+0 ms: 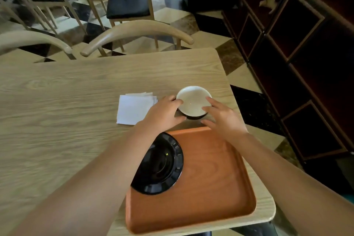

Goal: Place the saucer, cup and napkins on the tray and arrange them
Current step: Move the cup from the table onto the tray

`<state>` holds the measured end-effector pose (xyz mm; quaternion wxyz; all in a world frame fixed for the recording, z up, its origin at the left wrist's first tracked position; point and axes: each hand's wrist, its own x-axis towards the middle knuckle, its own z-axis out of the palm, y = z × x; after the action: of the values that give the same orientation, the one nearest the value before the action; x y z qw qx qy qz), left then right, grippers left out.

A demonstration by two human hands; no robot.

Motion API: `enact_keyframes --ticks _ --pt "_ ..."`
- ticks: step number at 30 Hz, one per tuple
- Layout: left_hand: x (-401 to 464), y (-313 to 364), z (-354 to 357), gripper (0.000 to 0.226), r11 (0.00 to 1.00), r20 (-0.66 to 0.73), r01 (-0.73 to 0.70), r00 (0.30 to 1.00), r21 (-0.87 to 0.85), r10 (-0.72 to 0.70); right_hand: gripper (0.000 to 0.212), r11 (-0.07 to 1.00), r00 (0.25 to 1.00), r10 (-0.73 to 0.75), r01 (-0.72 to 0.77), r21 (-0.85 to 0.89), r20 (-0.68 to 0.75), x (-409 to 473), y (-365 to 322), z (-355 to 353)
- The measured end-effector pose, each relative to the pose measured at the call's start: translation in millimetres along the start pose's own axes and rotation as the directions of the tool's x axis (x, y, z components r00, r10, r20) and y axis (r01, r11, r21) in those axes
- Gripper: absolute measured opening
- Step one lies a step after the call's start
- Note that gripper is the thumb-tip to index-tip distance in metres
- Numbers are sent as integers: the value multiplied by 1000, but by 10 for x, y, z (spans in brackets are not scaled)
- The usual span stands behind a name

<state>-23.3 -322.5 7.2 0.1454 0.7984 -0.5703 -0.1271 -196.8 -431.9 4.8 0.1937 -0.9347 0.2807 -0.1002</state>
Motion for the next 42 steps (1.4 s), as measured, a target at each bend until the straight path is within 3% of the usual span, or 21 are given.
enact_keyframes --ticks 5,11,15,24,32,38,42 --pt "-65 69 43 51 993 -99 17 995 -113 -29 26 998 997 -62 63 31 -46 18 51 -10" --pt "-315 318 -8 45 979 -261 3 964 -202 -57 27 975 957 -216 220 0 -194 -256 59 -196" --pt "-609 537 -2 40 966 -295 -82 956 -245 7 30 963 935 -270 267 -45 -230 -594 127 -350" --pt "-996 816 314 37 968 -228 -59 974 -244 1 31 955 944 -292 281 -89 -154 -1143 313 -333" --pt "-1047 863 450 36 975 -184 -28 983 -222 -13 31 964 949 -266 259 -63 -167 -1247 409 -174" --pt "-1052 836 451 38 990 -162 -69 986 -124 49 28 957 951 -278 262 -124 -137 -1240 392 -240" --pt "-1061 807 380 43 984 -114 -176 977 35 179 31 919 936 -349 330 -215 -54 -1194 361 -374"
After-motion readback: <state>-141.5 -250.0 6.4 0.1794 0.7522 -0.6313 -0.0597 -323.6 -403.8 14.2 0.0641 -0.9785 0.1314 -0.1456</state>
